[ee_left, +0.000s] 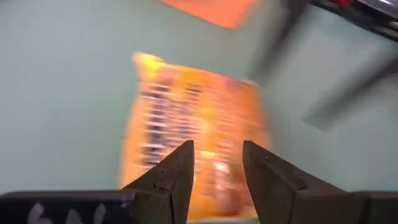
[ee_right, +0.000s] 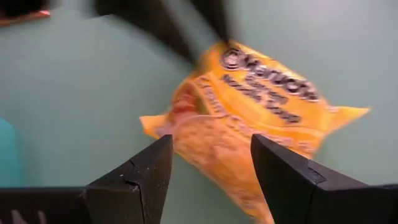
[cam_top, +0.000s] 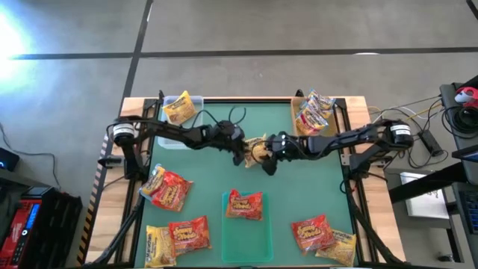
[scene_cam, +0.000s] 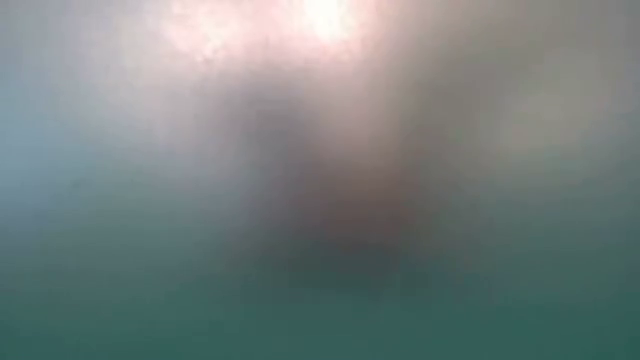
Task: Sort Maruchan noodles
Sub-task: Put the yellow noodle pack into the transparent bin
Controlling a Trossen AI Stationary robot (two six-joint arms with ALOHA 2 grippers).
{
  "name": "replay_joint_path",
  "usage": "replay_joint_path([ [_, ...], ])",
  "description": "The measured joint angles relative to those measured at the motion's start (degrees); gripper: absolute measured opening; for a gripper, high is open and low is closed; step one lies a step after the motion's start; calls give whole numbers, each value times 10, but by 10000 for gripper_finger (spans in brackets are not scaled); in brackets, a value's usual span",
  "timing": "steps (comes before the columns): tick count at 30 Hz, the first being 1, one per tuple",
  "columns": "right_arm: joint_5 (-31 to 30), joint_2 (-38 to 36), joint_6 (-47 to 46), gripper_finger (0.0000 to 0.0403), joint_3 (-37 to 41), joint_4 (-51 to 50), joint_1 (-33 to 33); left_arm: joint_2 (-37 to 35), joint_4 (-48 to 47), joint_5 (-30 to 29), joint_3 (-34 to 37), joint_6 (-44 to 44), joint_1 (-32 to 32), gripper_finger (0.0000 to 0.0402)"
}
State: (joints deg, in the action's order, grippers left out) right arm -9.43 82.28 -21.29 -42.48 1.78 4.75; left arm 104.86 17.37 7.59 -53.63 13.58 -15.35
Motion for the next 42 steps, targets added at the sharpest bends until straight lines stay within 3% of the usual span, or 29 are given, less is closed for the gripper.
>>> replay_joint_path([
  [6, -1, 32, -21, 205, 4, 44, -26, 0, -3, -66, 0, -9, -52, 121],
  [16, -6, 68, -27, 205, 5, 33, -29, 12, -6, -66, 2, -5, -70, 121],
  [23, -78, 72, -4, 205, 7, 0, -27, 46, -12, -66, 2, 22, -69, 121],
  [28, -160, 72, 29, 205, 7, -8, -25, 57, -21, -34, 2, 38, -61, 121],
  [32, -159, 69, 33, 205, 6, -24, -22, 58, -23, 10, 2, 47, -49, 121],
  [42, -157, 37, 23, 205, -2, -66, -22, 58, -17, 19, 2, 40, -37, 121],
])
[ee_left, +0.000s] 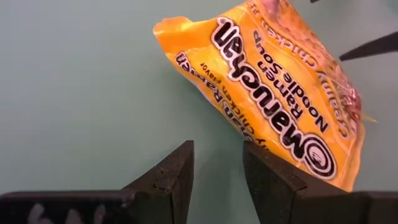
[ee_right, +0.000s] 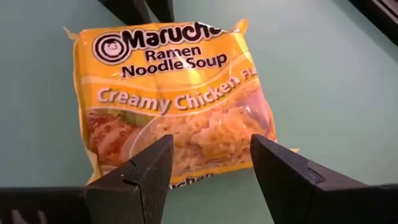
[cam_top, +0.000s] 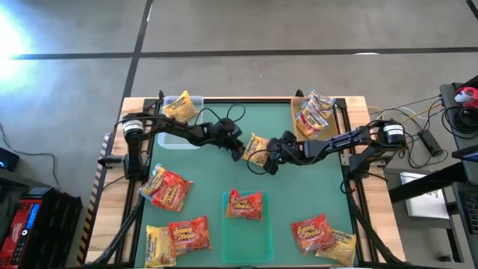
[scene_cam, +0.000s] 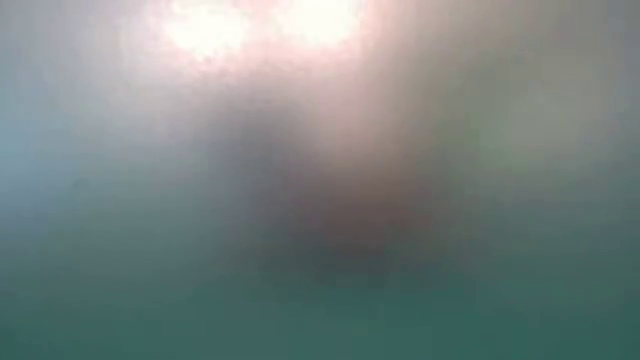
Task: Sort Maruchan noodles
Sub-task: Put the yellow noodle pack into the transparent bin
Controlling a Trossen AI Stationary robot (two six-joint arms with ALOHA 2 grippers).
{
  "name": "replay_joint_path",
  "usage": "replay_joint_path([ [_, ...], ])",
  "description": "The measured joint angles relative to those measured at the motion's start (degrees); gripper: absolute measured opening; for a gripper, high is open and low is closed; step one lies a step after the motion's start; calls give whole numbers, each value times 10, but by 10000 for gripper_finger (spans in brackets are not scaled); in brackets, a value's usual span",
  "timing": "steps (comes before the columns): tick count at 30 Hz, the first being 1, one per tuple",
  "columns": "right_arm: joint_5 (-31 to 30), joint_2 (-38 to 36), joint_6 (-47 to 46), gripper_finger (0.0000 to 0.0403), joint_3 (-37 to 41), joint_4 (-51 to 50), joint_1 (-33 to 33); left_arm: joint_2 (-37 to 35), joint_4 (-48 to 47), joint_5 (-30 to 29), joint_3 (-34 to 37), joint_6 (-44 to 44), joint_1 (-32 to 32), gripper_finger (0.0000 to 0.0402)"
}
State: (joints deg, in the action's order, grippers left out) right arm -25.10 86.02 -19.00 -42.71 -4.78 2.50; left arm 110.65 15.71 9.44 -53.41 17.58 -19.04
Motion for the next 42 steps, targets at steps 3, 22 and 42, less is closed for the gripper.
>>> replay_joint_path([
  [3, -2, 3, 1, 205, 4, 3, 0, 0, 2, -11, 0, 0, 0, 121],
  [22, 0, 0, -25, 205, 56, 25, -6, -7, 18, -14, -1, -1, -1, 121],
  [42, -8, 27, -7, 205, 59, 131, -7, -19, 24, 16, -1, 0, 1, 121],
])
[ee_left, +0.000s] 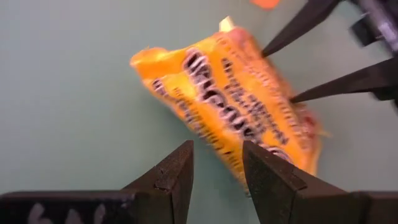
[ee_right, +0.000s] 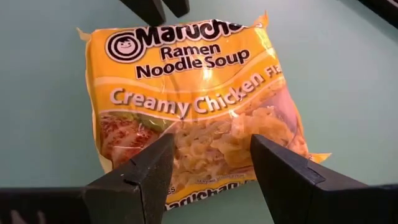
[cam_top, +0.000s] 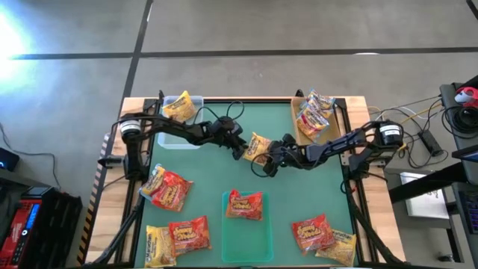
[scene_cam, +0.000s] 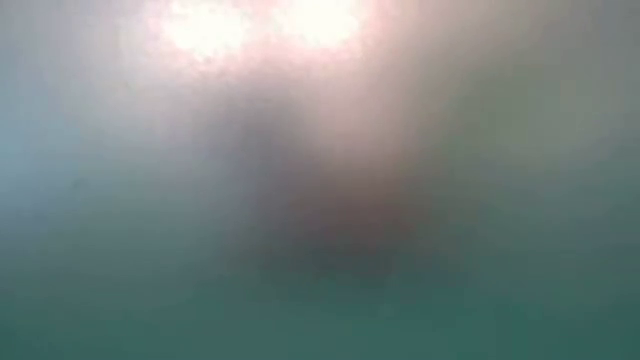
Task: Sort Maruchan noodles
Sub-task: Put the yellow noodle pack into the transparent bin
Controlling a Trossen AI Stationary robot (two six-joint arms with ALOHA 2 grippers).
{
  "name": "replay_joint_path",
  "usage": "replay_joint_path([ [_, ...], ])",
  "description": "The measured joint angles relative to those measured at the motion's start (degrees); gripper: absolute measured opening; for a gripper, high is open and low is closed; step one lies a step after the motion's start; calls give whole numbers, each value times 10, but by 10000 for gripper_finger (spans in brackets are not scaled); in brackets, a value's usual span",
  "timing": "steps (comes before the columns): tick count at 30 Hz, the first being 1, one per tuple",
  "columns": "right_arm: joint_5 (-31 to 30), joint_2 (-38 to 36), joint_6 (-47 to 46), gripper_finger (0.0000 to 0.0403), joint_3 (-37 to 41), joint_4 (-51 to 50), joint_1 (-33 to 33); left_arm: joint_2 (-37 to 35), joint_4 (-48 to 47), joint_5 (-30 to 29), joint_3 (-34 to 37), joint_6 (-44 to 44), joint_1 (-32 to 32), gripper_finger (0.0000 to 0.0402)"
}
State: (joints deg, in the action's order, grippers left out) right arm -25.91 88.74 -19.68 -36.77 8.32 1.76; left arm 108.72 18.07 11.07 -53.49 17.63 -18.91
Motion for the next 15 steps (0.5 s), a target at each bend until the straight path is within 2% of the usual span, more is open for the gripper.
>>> replay_joint_path([
  [7, 1, 3, -22, 205, 22, 4, 0, -14, 19, 8, 0, 6, 4, 121],
  [12, 2, 4, -44, 205, 57, 28, -1, -17, 20, 71, -1, 11, 3, 121],
  [15, 4, 4, -50, 205, 80, 62, -1, -17, 20, 80, -1, 17, 4, 121],
])
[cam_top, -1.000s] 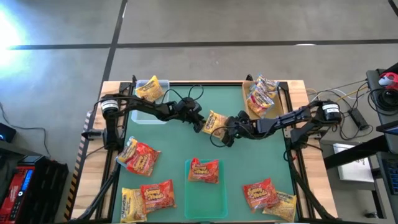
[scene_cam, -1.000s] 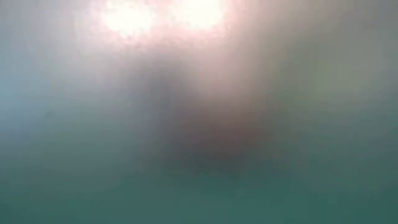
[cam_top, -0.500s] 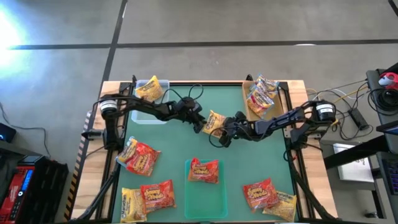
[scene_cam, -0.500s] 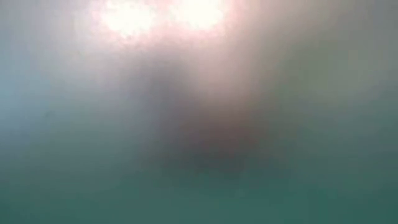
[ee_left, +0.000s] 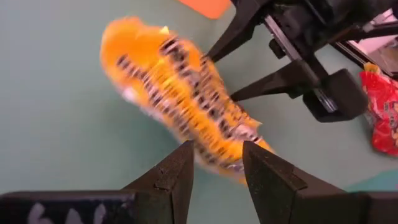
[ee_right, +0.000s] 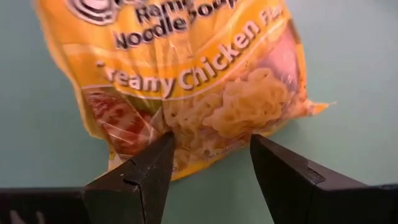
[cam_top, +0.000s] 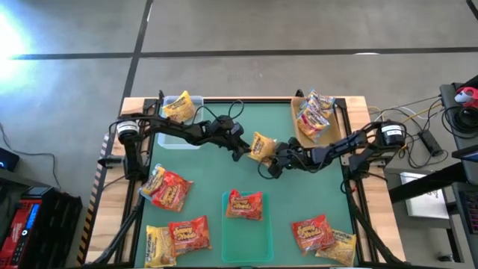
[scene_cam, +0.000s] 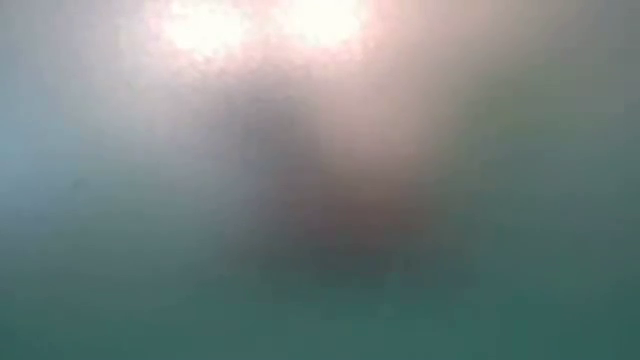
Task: Sort Maruchan noodles
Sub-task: Put the yellow noodle pack into the transparent bin
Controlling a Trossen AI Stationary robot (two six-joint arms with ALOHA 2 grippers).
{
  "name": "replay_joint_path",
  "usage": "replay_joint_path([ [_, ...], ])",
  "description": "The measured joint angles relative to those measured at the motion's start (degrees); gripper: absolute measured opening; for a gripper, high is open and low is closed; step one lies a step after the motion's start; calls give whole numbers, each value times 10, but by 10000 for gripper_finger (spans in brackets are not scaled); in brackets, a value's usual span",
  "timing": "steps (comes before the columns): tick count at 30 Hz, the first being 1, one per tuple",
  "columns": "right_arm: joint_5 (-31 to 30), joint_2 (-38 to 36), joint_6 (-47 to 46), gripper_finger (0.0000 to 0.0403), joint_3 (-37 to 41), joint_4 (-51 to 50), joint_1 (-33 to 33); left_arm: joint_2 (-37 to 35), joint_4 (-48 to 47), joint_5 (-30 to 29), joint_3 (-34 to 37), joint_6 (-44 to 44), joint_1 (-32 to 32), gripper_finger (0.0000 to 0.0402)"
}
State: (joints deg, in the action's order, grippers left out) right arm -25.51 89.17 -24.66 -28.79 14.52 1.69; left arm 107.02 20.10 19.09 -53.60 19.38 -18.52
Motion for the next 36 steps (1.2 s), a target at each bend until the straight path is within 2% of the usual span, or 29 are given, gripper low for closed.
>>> replay_joint_path([
  [8, 0, 2, 5, 205, 23, 49, 0, 0, 0, 0, -3, 47, -8, 131],
  [24, 0, 2, 18, 205, 24, 54, 0, 0, 0, -1, -55, 67, -10, 219],
  [29, 0, 2, 23, 205, 24, 59, 0, 9, 4, -33, -56, 98, -9, 225],
  [36, -2, 2, 34, 205, 24, 70, 1, 45, 38, -35, -68, 121, -4, 225],
])
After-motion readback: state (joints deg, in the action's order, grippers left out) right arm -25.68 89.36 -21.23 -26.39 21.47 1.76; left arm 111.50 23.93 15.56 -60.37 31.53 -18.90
